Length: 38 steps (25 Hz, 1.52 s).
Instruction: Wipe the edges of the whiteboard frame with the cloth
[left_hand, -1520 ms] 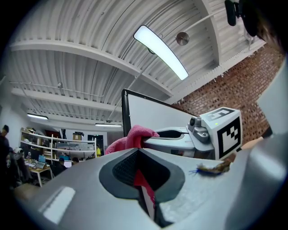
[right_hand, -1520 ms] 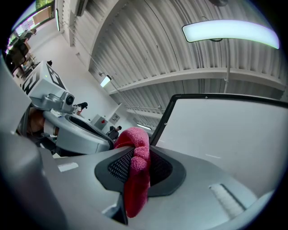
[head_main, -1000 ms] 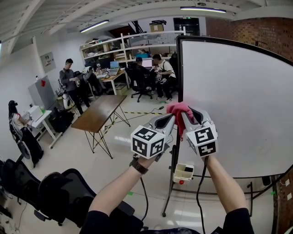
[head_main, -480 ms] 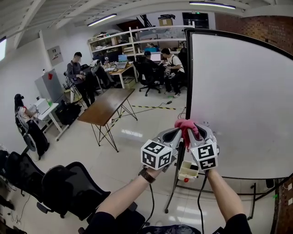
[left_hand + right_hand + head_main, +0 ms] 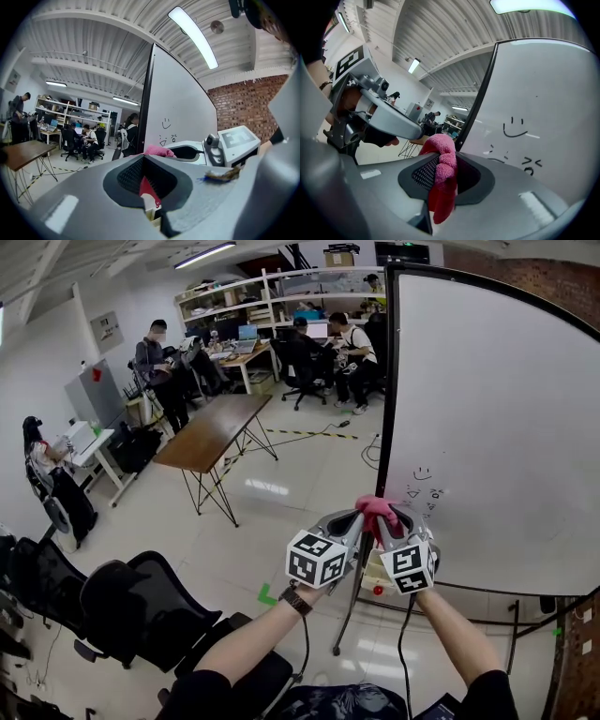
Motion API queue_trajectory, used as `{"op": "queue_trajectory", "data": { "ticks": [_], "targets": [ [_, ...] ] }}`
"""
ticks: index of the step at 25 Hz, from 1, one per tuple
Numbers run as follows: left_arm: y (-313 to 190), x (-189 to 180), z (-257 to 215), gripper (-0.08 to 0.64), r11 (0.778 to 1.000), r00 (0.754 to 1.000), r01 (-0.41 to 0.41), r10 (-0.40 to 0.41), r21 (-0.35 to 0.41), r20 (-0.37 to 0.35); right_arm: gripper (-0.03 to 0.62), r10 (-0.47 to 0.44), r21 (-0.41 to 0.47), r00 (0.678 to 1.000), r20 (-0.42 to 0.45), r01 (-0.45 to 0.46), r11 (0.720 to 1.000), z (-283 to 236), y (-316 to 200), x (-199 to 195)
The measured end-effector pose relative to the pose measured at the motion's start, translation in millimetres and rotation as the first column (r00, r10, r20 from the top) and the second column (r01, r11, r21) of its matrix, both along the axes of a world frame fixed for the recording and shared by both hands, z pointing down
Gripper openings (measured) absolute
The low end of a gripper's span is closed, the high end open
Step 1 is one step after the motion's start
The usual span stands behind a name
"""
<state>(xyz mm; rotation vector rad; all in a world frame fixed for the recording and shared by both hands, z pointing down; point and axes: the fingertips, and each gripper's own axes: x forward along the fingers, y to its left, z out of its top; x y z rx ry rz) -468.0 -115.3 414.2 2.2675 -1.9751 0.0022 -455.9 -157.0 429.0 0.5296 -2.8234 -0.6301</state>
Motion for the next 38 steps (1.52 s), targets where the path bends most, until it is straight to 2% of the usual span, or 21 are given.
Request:
{"op": "queue_trajectory", "data": {
  "ticks": [4, 8, 12, 15, 22, 26, 32, 38],
  "targets": [
    [-5, 0, 13, 0.002, 1.000, 0.999, -0.006, 0.005, -0.029, -0.036, 0.083, 0.015, -0.024, 0.998, -0.056, -0.017, 1.000, 21, -8, -5],
    [5, 6, 41, 0.002, 0.998, 0.998, -0.008, 0.005, -0.061, -0.062, 0.083, -0.014, -0.052, 0.995, -0.095, 0.009, 0.999, 56, 7, -5],
    [9, 10, 47, 0.002, 0.999, 0.995, -0.042, 0.040, -0.020, -0.093, 0.081, -0.052, -0.084, 0.993, -0.107, 0.043, 0.996, 78, 11, -10],
    [14, 13, 59, 0.002, 0.999, 0.993, -0.045, 0.042, -0.026, -0.106, 0.080, -0.064, -0.122, 0.990, -0.125, 0.049, 0.991, 97, 14, -12],
    [32, 11, 108, 0.002, 0.993, 0.979, -0.030, 0.007, -0.111, -0.204, 0.080, -0.062, -0.202, 0.980, -0.188, 0.023, 0.979, 151, 26, -4],
    [38, 25, 140, 0.002, 0.985, 0.969, -0.051, 0.009, -0.163, -0.247, 0.081, -0.061, -0.244, 0.974, -0.217, 0.007, 0.970, 177, 28, 4],
    [45, 44, 185, 0.003, 0.964, 0.948, -0.017, -0.069, -0.264, -0.310, 0.081, -0.069, -0.272, 0.969, -0.237, 0.002, 0.962, 194, 36, 21],
    [41, 73, 208, 0.003, 0.943, 0.947, -0.047, -0.063, -0.330, -0.314, 0.081, -0.066, -0.301, 0.968, -0.241, -0.010, 0.953, 210, 34, 47]
  ]
}}
